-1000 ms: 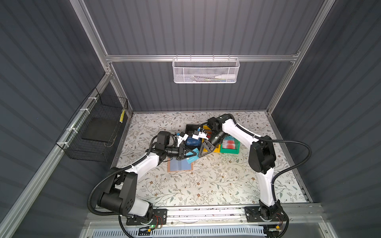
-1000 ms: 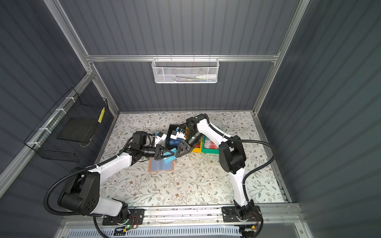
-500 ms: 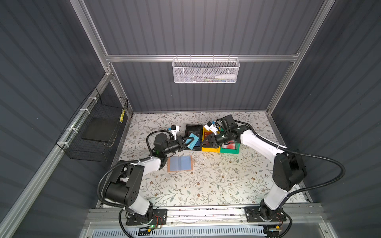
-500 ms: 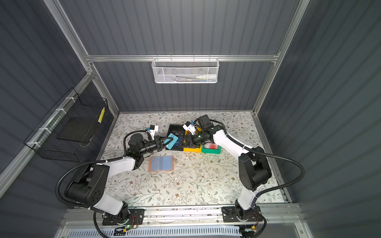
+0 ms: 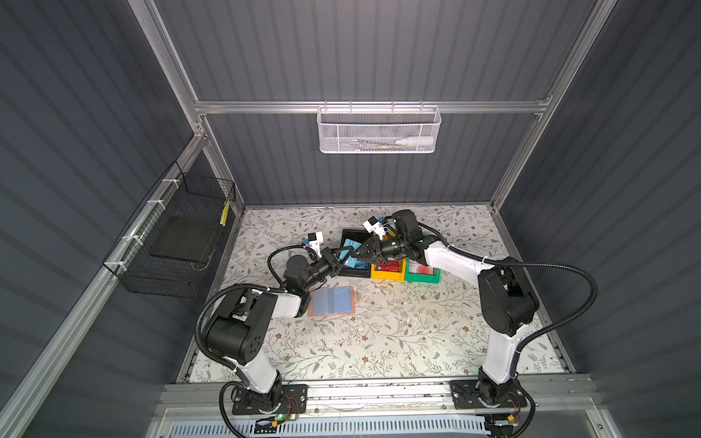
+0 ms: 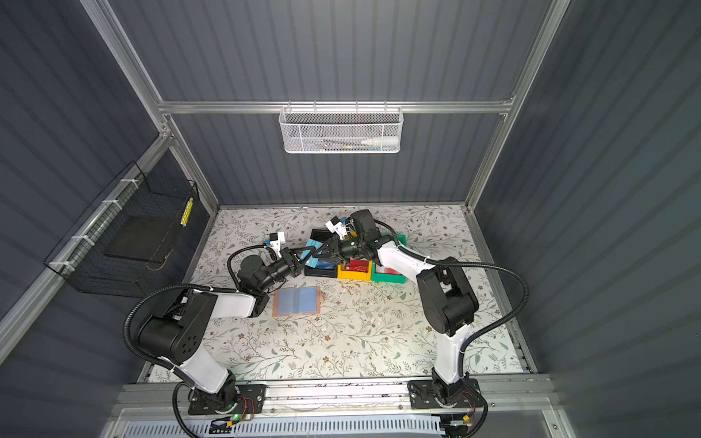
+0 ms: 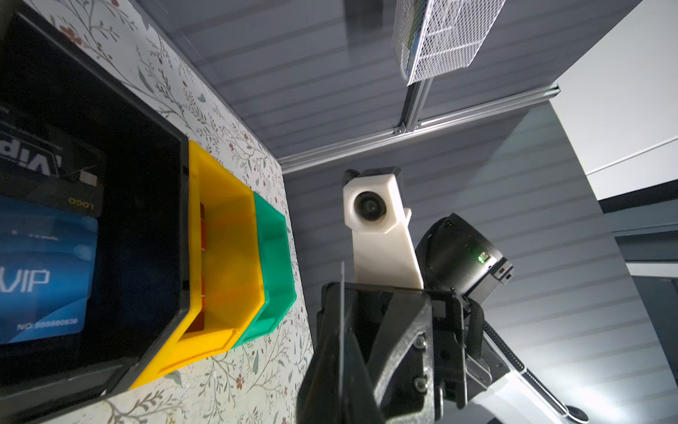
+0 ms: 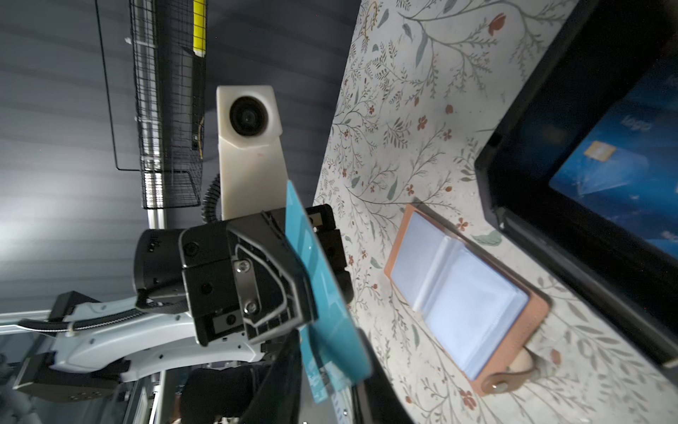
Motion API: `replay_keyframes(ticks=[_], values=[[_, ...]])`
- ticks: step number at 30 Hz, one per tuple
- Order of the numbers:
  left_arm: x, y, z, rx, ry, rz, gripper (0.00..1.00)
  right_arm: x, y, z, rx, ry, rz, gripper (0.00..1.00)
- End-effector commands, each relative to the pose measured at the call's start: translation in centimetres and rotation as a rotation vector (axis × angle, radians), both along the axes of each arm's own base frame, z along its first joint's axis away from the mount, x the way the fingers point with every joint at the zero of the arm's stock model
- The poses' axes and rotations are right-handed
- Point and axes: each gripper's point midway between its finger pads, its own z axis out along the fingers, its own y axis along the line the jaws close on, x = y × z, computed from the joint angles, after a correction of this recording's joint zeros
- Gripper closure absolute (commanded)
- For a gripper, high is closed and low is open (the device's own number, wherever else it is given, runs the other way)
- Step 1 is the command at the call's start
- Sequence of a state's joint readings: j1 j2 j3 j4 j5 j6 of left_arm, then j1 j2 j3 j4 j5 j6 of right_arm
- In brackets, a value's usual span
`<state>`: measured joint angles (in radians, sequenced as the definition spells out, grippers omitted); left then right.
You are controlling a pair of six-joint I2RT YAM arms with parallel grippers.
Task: Take the credit cards out of the card holder
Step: Pass the credit card.
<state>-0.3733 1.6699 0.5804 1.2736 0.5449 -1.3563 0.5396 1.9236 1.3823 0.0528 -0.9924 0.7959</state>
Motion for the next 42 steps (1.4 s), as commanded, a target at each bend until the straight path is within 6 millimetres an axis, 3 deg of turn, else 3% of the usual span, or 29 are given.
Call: replay_keyframes(ticks=[1,8,12,16,18,25,33,35,37,42], values=[[-0.8,-0.1,1.2,-0.013,-0.046,-0.010,0.99,0.3,0.7,1.1,0.055,-0.007,0.020,0.81],[-1.6,-0.6,1.0,0.005,-0.046,-0.061,0.75,-0.8,0.5,1.5,0.084,-0.001,0.090,0.91],[-2.5,-1.1,-0.3,0.052,-0.010,-0.135,0.68,-3.2,-0.3,1.6,0.036,-0.002,0.231,0.92],[-3.1,-1.1,-0.9,0.108,0.026,-0.208,0.70,-6.1,-2.1,1.7,-0.075,-0.018,0.390,0.92],[-3.3,-1.0,-0.8,0.140,0.030,-0.233,0.74,-6.6,-3.0,1.3,-0.145,-0.029,0.435,0.92],[-4.1,-1.3,-0.6,0.249,0.023,-0.299,0.75,-7.0,-3.6,2.3,-0.125,-0.059,0.475,0.91],[-4.2,-1.7,-1.2,0.228,0.043,-0.337,0.91,-7.5,-3.9,3.3,-0.117,-0.097,0.494,0.90],[-4.3,-1.8,-1.5,0.221,0.054,-0.342,1.00,-7.5,-3.9,3.3,-0.115,-0.096,0.494,0.90],[-4.4,-1.8,-1.7,0.212,0.062,-0.347,1.00,-7.4,-3.8,3.3,-0.112,-0.094,0.494,0.89],[-4.6,-1.6,-1.9,0.212,0.071,-0.333,1.00,-7.5,-3.9,3.8,-0.104,-0.105,0.495,0.77]])
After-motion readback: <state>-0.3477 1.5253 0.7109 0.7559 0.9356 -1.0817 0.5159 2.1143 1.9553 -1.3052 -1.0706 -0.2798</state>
